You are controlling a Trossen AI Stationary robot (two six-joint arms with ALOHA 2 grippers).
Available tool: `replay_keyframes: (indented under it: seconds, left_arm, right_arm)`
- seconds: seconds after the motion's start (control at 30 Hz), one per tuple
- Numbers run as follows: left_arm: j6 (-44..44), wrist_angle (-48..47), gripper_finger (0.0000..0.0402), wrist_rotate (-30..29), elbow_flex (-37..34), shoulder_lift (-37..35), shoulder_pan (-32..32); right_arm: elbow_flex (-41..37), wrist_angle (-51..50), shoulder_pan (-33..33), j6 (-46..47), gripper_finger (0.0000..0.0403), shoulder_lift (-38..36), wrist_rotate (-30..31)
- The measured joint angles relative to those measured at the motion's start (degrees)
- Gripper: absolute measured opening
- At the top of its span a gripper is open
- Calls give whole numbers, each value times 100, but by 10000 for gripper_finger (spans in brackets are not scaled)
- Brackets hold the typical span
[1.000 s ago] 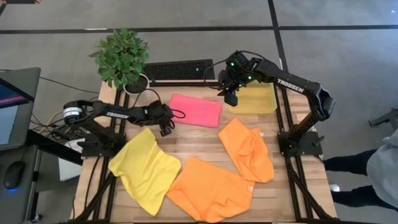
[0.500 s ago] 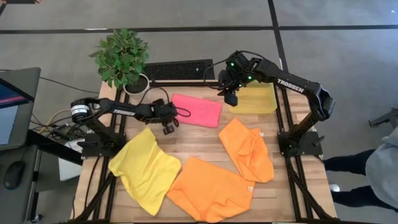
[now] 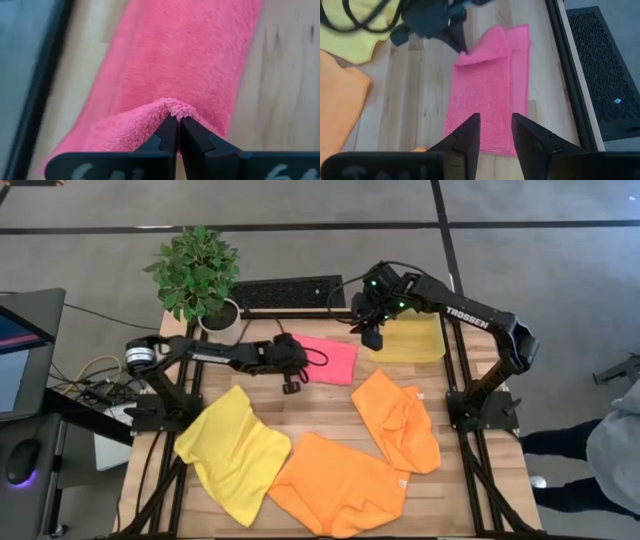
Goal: Fold microfiber towels
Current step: Fold the pink microfiber towel
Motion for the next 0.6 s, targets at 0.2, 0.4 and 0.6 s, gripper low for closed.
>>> replay_keyframes:
  seconds: [0.2, 0.4, 0.6]
  left_arm:
    - [259, -45, 0, 72, 775, 651, -132]
    - [966, -7, 0, 394, 1141, 944, -140]
    - [1328, -17, 0, 693, 1570, 1318, -154]
  right_arm:
    - [0, 0, -116, 2, 134, -20, 6]
    - [-4, -8, -251, -31, 133, -76, 8]
    - [-4, -23, -303, -139, 134, -200, 16]
